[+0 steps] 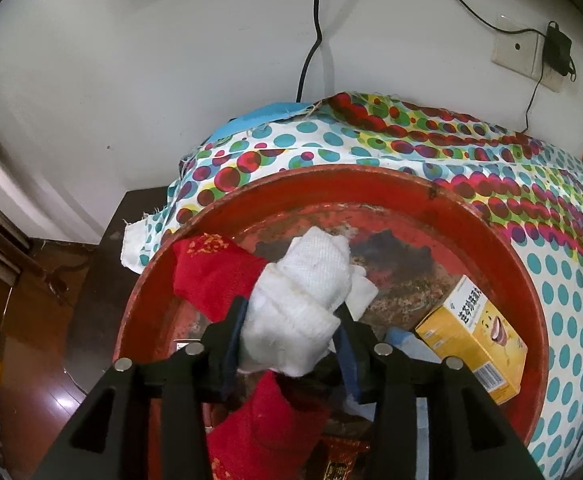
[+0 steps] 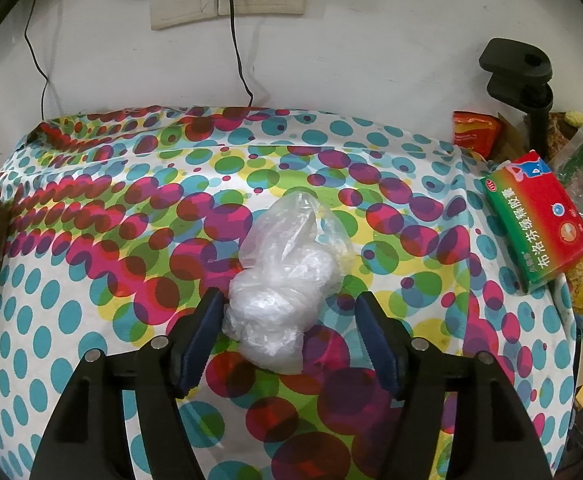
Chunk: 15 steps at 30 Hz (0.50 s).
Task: Organize objects
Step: 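Carry the white sock onto the tray and open the left gripper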
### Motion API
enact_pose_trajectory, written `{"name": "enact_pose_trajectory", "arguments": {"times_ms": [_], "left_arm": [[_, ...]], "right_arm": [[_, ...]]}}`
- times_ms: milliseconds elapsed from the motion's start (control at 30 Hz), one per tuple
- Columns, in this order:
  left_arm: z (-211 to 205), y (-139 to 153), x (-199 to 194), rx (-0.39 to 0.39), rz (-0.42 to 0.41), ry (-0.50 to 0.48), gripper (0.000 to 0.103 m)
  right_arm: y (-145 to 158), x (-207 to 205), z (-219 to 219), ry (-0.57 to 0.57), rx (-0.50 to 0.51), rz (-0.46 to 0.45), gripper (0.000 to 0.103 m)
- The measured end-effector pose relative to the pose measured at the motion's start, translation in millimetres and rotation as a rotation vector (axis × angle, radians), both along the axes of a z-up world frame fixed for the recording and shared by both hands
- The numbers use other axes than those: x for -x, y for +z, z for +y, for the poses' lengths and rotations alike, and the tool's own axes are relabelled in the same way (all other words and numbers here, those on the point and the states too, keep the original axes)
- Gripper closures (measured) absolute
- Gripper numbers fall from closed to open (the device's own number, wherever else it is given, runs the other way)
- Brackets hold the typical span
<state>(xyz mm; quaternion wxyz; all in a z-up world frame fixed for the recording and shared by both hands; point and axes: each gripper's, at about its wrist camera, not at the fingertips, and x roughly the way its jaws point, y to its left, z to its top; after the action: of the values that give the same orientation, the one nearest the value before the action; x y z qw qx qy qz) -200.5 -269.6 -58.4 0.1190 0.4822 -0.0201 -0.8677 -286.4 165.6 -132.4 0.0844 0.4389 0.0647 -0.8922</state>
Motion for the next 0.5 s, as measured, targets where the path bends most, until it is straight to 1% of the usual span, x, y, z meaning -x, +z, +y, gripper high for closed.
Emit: {"name": "enact_pose_trajectory", "arguments": {"times_ms": [67, 133, 200, 267, 367, 433, 500], "left_arm": [[-2, 1, -2, -0.027, 0.003, 0.0, 0.057], [-2, 2, -4, -0.051, -0.011, -0.011, 0.056], [5, 7, -7, -0.016, -0.007, -0.027, 0.055], [11, 14, -12, 0.009, 0.019, -0.039, 0.053], [19, 26, -21, -0.008, 0.045, -0.05, 0.051], [21, 31, -29, -0.023, 0.044, -0.028, 0.049], [22, 30, -36, -0.021, 0.017, 0.023, 0.048]], "right_arm": [[0, 0, 0, -0.003, 0.002, -0.002, 0.036], [1, 0, 0, -0.007, -0.002, -0.001, 0.035], [1, 1, 0, -0.01, -0.002, -0.002, 0.035], [1, 1, 0, -0.011, 0.0, -0.004, 0.034], [2, 2, 1, -0.01, 0.0, -0.004, 0.033], [2, 2, 1, -0.011, 0.0, -0.004, 0.032], [2, 3, 1, -0.01, -0.001, -0.004, 0.032]]}}
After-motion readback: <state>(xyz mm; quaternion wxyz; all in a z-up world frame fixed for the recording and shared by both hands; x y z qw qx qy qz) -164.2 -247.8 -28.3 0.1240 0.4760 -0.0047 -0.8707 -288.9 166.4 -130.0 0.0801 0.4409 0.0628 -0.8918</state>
